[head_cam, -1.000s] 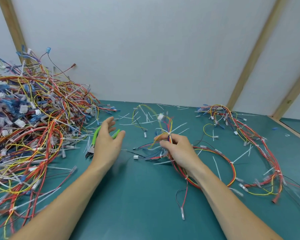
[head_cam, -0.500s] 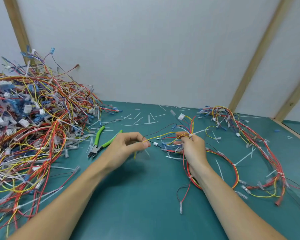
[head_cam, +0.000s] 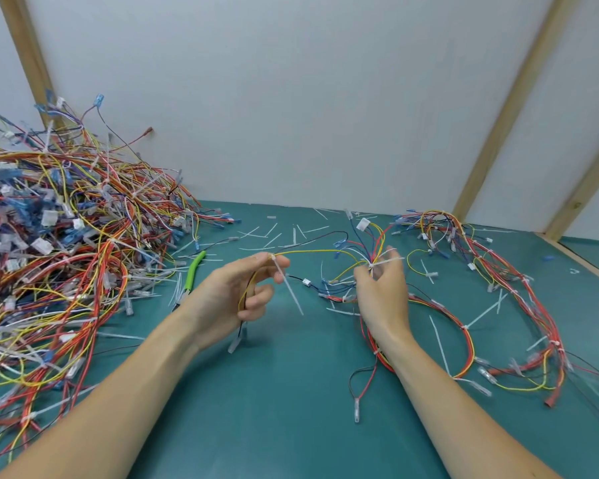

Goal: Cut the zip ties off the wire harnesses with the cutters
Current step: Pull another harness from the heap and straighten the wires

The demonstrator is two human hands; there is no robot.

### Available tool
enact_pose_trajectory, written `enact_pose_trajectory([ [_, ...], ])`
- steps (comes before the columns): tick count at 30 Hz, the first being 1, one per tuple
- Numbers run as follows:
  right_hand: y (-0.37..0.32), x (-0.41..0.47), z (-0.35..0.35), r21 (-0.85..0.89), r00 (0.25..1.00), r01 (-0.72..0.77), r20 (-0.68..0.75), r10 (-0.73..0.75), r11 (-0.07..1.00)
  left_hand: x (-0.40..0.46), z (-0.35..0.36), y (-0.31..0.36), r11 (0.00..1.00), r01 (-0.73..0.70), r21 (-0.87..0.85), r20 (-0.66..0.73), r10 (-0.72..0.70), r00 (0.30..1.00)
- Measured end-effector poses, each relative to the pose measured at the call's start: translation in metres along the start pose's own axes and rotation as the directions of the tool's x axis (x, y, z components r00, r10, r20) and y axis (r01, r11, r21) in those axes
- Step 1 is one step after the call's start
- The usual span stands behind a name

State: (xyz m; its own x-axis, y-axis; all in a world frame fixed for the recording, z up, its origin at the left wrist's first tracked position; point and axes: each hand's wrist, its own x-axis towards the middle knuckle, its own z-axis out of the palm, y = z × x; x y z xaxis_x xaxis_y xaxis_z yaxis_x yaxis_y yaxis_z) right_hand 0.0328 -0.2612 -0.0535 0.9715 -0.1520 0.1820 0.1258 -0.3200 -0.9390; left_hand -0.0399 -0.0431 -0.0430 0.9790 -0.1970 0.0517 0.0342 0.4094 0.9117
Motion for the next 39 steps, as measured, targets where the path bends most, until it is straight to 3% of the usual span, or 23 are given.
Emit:
enact_pose_trajectory([
  [4,-0.007,0.003,-0.005,0.218,0.994,-0.037,-0.092,0.058,0.975,0.000,-0.001,-0.001,0.997,-0.019,0.069,-0.014,0.020,1.000],
  [7,-0.010,0.005,-0.010,0.235,0.974,-0.014,-0.216,0.067,0.972,0.002,-0.002,-0.002,0.990,-0.060,0.129,-0.083,0.071,0.994],
  [9,-0.008,0.007,-0.013,0.236,0.948,0.072,-0.319,0.007,0.969,0.004,0.000,-0.005,0.945,-0.128,0.302,-0.180,0.189,0.965],
  [11,-0.009,0.007,-0.015,0.210,0.913,0.239,-0.381,-0.146,0.948,0.005,0.003,-0.010,0.802,-0.184,0.569,-0.236,0.374,0.897],
  [14,-0.017,-0.008,-0.010,0.072,0.833,0.524,-0.253,-0.492,0.849,0.006,0.006,-0.020,0.440,-0.124,0.889,-0.196,0.613,0.765],
  [16,-0.024,-0.024,-0.003,-0.061,0.681,0.717,-0.149,-0.717,0.694,0.003,0.009,-0.018,0.216,-0.079,0.973,-0.103,0.717,0.689],
  [18,-0.031,-0.036,0.005,-0.185,0.518,0.831,-0.087,-0.851,0.525,0.001,0.012,-0.015,0.104,-0.130,0.986,0.011,0.738,0.675],
  [19,-0.035,-0.040,0.008,-0.204,0.480,0.854,-0.043,-0.876,0.478,0.000,0.014,-0.014,0.071,-0.159,0.985,0.058,0.725,0.686],
  [21,-0.038,-0.044,0.014,-0.181,0.497,0.861,0.109,-0.861,0.474,-0.001,0.019,-0.014,0.005,-0.189,0.982,0.132,0.699,0.702],
  [23,-0.034,-0.045,0.017,-0.154,0.608,0.794,0.217,-0.763,0.589,0.000,0.022,-0.016,-0.045,-0.209,0.977,0.179,0.704,0.687],
  [25,-0.029,-0.041,0.014,-0.135,0.720,0.692,0.200,-0.664,0.709,0.001,0.022,-0.016,-0.063,-0.215,0.975,0.189,0.742,0.643],
  [27,-0.024,-0.034,0.011,-0.138,0.782,0.619,0.206,-0.589,0.773,0.002,0.021,-0.016,-0.014,-0.200,0.980,0.133,0.788,0.600],
  [32,-0.014,-0.035,0.018,-0.116,0.749,0.646,0.289,-0.597,0.755,0.005,0.014,-0.021,0.337,-0.217,0.916,-0.115,0.740,0.663],
  [36,-0.012,-0.033,0.022,-0.116,0.746,0.661,0.207,-0.632,0.742,0.005,0.010,-0.021,0.348,-0.230,0.909,-0.100,0.716,0.690],
  [39,-0.009,-0.034,0.022,-0.159,0.747,0.661,0.222,-0.626,0.733,0.004,0.012,-0.021,0.378,-0.204,0.903,-0.131,0.695,0.707],
])
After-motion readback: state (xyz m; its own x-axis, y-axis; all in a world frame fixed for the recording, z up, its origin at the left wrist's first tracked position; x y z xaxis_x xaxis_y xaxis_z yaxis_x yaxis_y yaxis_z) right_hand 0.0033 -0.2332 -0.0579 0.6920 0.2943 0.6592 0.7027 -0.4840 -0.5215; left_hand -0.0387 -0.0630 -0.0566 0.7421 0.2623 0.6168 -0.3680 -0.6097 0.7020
